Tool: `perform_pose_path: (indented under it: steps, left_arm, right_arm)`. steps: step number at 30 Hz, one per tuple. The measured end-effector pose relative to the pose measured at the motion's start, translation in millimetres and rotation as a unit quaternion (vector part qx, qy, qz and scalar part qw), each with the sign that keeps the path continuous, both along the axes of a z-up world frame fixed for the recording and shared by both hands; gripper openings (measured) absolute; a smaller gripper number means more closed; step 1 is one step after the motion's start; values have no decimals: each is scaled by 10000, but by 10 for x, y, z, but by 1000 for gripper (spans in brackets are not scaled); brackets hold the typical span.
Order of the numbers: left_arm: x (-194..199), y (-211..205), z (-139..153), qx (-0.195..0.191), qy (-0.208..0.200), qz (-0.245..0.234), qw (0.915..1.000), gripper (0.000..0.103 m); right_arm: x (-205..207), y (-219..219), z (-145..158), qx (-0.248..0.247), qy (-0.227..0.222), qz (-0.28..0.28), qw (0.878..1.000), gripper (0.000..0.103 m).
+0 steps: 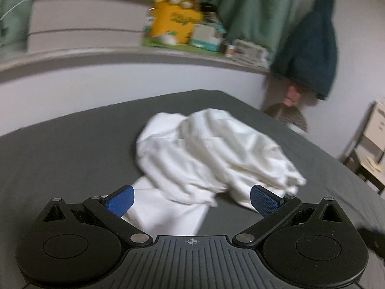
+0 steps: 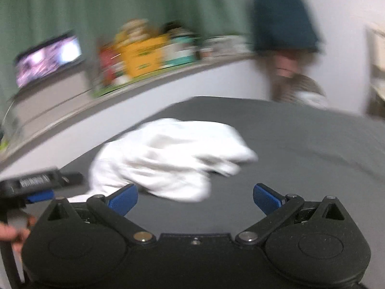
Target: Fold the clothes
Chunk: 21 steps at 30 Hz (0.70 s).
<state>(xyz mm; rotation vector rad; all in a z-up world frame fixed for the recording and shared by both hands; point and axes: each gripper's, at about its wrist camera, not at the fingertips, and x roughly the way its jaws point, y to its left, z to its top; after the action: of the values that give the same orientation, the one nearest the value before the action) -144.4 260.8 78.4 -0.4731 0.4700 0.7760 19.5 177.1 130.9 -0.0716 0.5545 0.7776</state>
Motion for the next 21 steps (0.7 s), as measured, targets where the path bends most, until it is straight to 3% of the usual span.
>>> perform_pose_path:
  steps: [3, 7, 10, 12, 14, 15, 18, 21]
  left_arm:
    - [-91, 155, -83, -109, -2, 526, 9986, 103]
    - [-116, 299, -228, -465, -22, 827, 9955, 103]
    - [-79, 332, -292, -553, -71, 888, 9945, 103]
    - [-65, 358, -321, -608, -94, 919, 9939, 103]
    - [-66, 393, -357, -741, -146, 964, 9925, 103]
    - [-67, 412, -378, -809, -164, 1003, 9915, 103]
    - [-94, 451, -411, -952, -241, 1095, 9891, 103]
    - [-102, 460, -421, -1057, -381, 1063, 9880, 103]
  right_arm:
    - [96, 824, 94, -436, -347, 887, 9945, 102]
    - [63, 1584, -161, -1536, -948, 1178, 9765, 92]
    - [171, 1837, -362, -1874, -938, 1179, 9707, 71]
    - [242, 1894, -407, -1846, -572, 1296, 9726, 42]
    - [354, 1880, -390, -1575, -47, 1282, 9792, 15]
    - [425, 1833, -350, -1317, 164, 1153, 9844, 11]
    - [593, 1452, -75, -133, 612, 739, 9953, 9]
    - [705, 803, 309, 1104, 697, 254, 9911, 9]
